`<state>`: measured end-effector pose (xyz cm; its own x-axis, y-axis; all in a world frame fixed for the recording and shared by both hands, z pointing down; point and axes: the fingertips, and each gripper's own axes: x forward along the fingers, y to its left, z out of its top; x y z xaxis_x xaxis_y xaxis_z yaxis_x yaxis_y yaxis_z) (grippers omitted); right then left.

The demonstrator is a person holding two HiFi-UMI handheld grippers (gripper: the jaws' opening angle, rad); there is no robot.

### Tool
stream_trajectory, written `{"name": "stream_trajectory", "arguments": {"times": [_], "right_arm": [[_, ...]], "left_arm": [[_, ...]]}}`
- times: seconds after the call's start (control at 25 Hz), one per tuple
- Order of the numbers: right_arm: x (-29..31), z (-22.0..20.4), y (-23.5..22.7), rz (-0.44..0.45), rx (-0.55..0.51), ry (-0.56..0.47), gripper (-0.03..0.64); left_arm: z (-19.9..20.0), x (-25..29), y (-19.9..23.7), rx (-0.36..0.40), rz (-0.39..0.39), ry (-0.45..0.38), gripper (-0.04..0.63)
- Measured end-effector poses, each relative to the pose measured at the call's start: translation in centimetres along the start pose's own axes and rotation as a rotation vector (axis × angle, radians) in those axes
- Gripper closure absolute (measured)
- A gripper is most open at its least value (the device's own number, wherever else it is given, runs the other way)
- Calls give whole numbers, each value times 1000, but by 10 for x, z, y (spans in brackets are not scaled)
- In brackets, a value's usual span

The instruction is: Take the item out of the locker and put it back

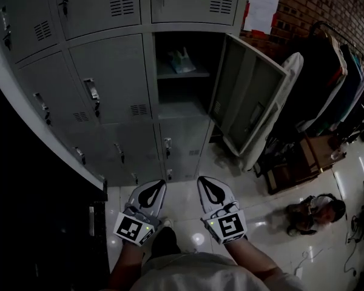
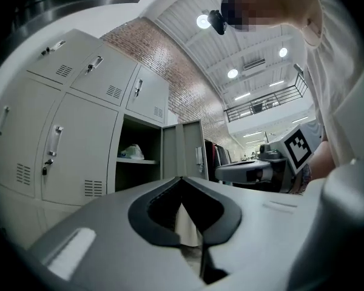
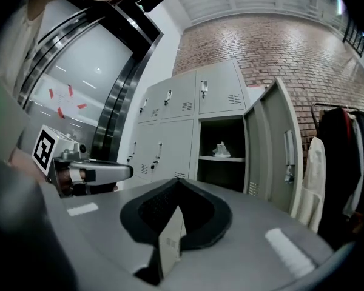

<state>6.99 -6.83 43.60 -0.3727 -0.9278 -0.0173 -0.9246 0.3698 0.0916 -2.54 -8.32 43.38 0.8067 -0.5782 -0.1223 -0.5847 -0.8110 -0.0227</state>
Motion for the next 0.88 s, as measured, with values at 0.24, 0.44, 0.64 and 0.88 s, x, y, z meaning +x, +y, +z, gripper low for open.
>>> {"name": "stream_trajectory", "arguments": {"times": [0.24,0.44,0.64,0.88], "right_arm": [[-63,-5,28,41,54,36,621],[-83,16,38,49,38,-5,621],[-96,33,42,41,7,-29,621],[-98,29,52,64,4,-18,621]], "left_arm": [[2,-38,-69,-2,13,19,626],[24,-50,-90,13,14,-19,626],[40,-60,-98,20,-23,-29,626],[46,-67,-95,42,-23,-30,626]]}}
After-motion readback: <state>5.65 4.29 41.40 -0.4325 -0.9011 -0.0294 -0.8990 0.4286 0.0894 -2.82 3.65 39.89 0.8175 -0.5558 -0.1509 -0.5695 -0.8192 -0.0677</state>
